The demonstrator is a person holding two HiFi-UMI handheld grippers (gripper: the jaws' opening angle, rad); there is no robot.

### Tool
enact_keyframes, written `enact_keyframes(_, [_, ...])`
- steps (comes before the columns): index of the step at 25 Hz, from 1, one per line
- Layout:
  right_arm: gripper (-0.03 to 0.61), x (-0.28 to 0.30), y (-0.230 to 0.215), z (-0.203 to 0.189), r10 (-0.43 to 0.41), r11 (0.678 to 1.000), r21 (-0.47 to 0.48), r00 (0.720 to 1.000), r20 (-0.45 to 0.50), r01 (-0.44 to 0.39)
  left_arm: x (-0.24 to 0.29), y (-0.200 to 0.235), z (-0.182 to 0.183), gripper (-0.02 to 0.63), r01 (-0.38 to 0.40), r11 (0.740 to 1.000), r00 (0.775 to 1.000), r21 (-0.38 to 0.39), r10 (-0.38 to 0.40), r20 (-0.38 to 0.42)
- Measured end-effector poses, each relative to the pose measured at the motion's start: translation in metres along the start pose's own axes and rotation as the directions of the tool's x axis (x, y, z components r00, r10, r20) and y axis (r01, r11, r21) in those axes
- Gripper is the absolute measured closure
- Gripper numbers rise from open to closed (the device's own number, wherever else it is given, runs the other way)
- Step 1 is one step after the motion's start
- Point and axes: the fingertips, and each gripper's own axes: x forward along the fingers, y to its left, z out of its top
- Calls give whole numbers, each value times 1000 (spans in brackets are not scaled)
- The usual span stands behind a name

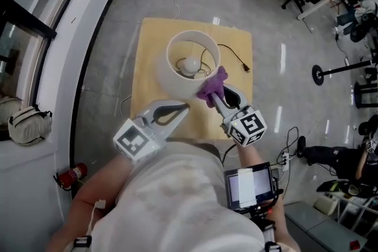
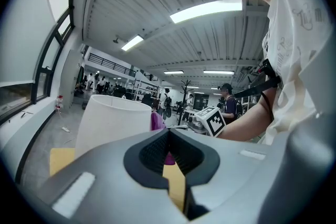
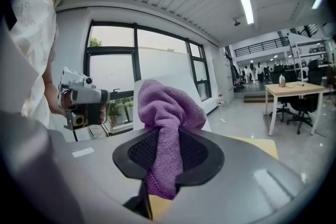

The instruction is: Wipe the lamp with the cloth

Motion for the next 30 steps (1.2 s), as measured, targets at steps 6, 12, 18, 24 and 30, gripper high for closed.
enact_keyframes(6, [469,5,1,-47,-59,996,68,994,-94,66,2,4,-9,614,51,999,998,14,-51,-39])
enact_keyframes(12, [469,-7,-11,-56,-138,983,101,984,-116,150,3,-7,-10,614,98,995,994,29,-96,-46])
enact_keyframes(18, [477,-25,-33,20,-130,982,148,986,107,114,7,-13,-6,614,90,996,995,27,-88,-48])
enact_keyframes(24, [478,-10,-41,95,23,990,129,969,244,-56,26,-20,13,614,49,998,999,43,-48,-23])
enact_keyframes(30, [477,11,-45,82,140,969,167,962,234,-181,33,-19,25,614,-35,999,999,42,35,-13])
